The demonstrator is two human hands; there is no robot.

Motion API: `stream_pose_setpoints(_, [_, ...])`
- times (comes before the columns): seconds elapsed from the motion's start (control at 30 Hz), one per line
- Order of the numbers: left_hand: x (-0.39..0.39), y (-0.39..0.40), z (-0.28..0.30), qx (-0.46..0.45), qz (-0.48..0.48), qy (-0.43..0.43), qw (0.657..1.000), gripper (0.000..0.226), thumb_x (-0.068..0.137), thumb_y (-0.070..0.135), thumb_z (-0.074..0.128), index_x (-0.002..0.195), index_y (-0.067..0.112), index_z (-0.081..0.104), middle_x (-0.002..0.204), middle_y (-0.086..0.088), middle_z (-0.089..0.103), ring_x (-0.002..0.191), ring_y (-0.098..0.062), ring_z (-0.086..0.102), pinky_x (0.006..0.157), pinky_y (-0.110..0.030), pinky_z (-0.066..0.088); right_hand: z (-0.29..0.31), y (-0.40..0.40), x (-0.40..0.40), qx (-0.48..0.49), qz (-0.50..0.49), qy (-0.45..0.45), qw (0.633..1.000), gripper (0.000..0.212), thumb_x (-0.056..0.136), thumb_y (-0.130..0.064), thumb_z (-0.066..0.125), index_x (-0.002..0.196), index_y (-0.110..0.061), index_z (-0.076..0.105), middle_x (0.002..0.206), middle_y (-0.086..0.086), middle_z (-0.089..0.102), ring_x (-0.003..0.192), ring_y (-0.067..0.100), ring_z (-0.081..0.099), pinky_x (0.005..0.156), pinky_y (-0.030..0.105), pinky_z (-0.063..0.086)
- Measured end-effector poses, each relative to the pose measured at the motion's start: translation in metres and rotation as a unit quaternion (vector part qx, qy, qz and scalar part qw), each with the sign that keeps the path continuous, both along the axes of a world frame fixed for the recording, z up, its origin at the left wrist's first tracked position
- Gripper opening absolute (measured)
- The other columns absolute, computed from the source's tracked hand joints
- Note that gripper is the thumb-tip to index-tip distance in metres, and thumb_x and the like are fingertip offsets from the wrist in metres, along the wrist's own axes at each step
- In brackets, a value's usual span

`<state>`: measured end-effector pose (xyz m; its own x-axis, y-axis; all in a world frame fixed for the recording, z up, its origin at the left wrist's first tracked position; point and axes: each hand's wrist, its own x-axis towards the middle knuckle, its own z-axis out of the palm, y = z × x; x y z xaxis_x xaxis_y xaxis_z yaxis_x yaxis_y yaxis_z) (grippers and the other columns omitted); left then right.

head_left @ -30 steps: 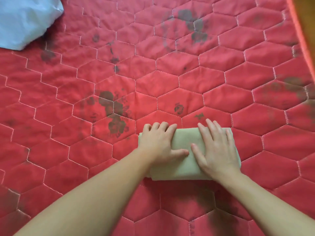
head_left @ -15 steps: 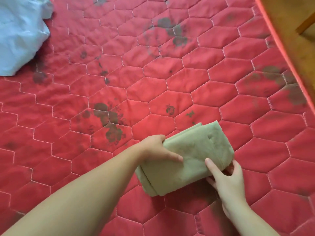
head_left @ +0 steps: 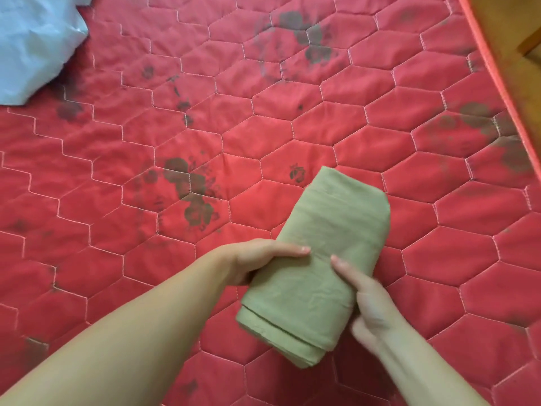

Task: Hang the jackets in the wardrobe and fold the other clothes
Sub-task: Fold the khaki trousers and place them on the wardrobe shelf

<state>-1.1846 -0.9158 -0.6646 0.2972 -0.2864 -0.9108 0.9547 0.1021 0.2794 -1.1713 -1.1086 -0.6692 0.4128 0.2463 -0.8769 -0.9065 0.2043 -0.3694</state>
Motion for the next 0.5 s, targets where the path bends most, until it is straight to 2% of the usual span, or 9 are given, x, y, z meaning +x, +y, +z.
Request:
stream_pose_setpoints(0.13, [0.003, 0.012, 0.044, -0.043, 0.085, -0.057, 0.994, 0.034, 0.076, 0.032, 0.07, 0.107, 0.017, 0.069, 0.105, -0.001, 0.075, 0.094, -0.015, 0.072, 0.082, -0.028, 0.056, 0.043, 0.012, 0.049, 0.008, 0.103, -0.083, 0.991, 0.046, 0.07, -0.017, 0.071, 0.115, -0.003, 0.068, 0.11, 0.016, 0.072, 0.102, 0.031, 0.069, 0.091, 0.046, 0.055])
stream_pose_setpoints(0.2, [0.005, 0.021, 0.079, -0.056, 0.11, -0.09, 0.988, 0.035, 0.075, 0.028, 0.062, 0.108, 0.018, 0.067, 0.101, 0.001, 0.076, 0.09, -0.013, 0.072, 0.077, -0.026, 0.057, 0.077, 0.025, 0.075, 0.018, 0.17, -0.115, 0.979, 0.048, 0.071, -0.019, 0.073, 0.116, -0.003, 0.067, 0.11, 0.016, 0.072, 0.1, 0.031, 0.07, 0.087, 0.043, 0.057])
stream_pose_setpoints(0.3, [0.006, 0.04, 0.143, -0.055, 0.152, -0.147, 0.976, 0.034, 0.076, 0.02, 0.06, 0.109, 0.015, 0.065, 0.099, -0.002, 0.076, 0.087, -0.014, 0.073, 0.072, -0.026, 0.058, 0.142, 0.053, 0.107, 0.041, 0.262, -0.152, 0.952, 0.051, 0.071, -0.023, 0.077, 0.116, -0.003, 0.067, 0.111, 0.017, 0.072, 0.102, 0.034, 0.069, 0.089, 0.045, 0.056])
stream_pose_setpoints(0.4, [0.005, 0.064, 0.208, -0.031, 0.208, -0.214, 0.954, 0.035, 0.079, 0.018, 0.063, 0.112, 0.011, 0.069, 0.114, -0.011, 0.071, 0.099, -0.022, 0.071, 0.085, -0.032, 0.057, 0.216, 0.088, 0.119, 0.004, 0.282, -0.255, 0.925, 0.043, 0.075, -0.03, 0.079, 0.11, -0.007, 0.069, 0.098, 0.01, 0.076, 0.091, 0.027, 0.073, 0.082, 0.039, 0.058])
stream_pose_setpoints(0.5, [0.003, 0.091, 0.271, 0.029, 0.254, -0.282, 0.925, 0.04, 0.076, 0.021, 0.072, 0.114, 0.008, 0.071, 0.121, -0.017, 0.067, 0.11, -0.03, 0.066, 0.1, -0.044, 0.05, 0.284, 0.115, 0.106, -0.02, 0.295, -0.333, 0.895, 0.064, 0.058, -0.048, 0.083, 0.106, -0.009, 0.068, 0.093, 0.003, 0.077, 0.086, 0.019, 0.074, 0.079, 0.036, 0.058])
